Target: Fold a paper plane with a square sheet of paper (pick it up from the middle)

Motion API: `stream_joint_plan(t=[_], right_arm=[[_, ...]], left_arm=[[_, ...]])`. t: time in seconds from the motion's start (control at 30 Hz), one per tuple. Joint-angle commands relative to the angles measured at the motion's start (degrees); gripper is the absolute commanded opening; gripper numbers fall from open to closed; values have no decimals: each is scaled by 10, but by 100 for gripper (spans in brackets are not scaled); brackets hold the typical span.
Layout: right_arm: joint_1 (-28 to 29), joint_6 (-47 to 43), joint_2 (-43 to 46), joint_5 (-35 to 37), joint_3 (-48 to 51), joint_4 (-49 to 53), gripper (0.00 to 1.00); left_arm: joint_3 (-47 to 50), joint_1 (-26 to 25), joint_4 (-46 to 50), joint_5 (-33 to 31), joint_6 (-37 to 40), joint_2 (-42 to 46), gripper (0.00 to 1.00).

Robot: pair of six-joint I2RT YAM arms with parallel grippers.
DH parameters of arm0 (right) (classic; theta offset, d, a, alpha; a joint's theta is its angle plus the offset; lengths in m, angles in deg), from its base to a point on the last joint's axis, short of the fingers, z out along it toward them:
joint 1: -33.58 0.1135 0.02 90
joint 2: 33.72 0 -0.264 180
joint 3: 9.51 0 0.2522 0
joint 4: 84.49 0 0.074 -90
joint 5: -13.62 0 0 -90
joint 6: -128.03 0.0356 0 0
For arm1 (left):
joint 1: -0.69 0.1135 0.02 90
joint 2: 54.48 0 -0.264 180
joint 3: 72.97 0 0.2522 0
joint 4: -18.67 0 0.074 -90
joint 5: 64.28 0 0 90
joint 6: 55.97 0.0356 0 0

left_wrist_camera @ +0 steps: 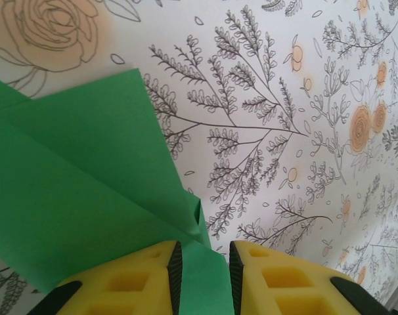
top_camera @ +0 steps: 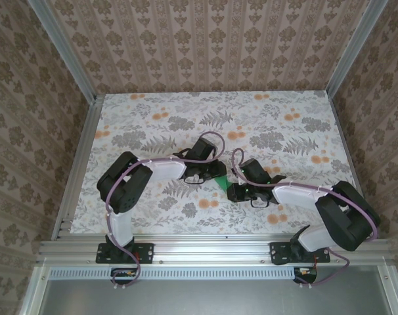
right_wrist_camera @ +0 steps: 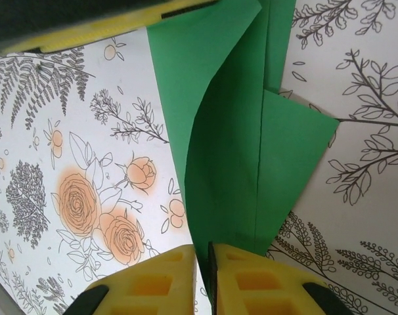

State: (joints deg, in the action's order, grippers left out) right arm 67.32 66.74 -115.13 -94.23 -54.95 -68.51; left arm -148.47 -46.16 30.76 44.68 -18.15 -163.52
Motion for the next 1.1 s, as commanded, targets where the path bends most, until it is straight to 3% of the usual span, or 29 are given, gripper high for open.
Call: stream_joint_plan(t=[0.0,0.13,0.57,0.77,1.07], right_arm=[[-3,0,-9,-2,3,18,12],[-4,14,-17,-13,23,-8,4],[-29,74,-41,-57,50,-59,0],[-34,92,-29,-91,35,-67,0],[-53,167,-39,-140,47,-157,0]], left_arm=[[-17,-3,17,11,16,-11,28],[-24,-3,24,13,21,-13,28],[-28,-2,25,19,26,-13,28],[-30,-2,23,22,34,24,37],[-9,-6,15,25,36,73,48]])
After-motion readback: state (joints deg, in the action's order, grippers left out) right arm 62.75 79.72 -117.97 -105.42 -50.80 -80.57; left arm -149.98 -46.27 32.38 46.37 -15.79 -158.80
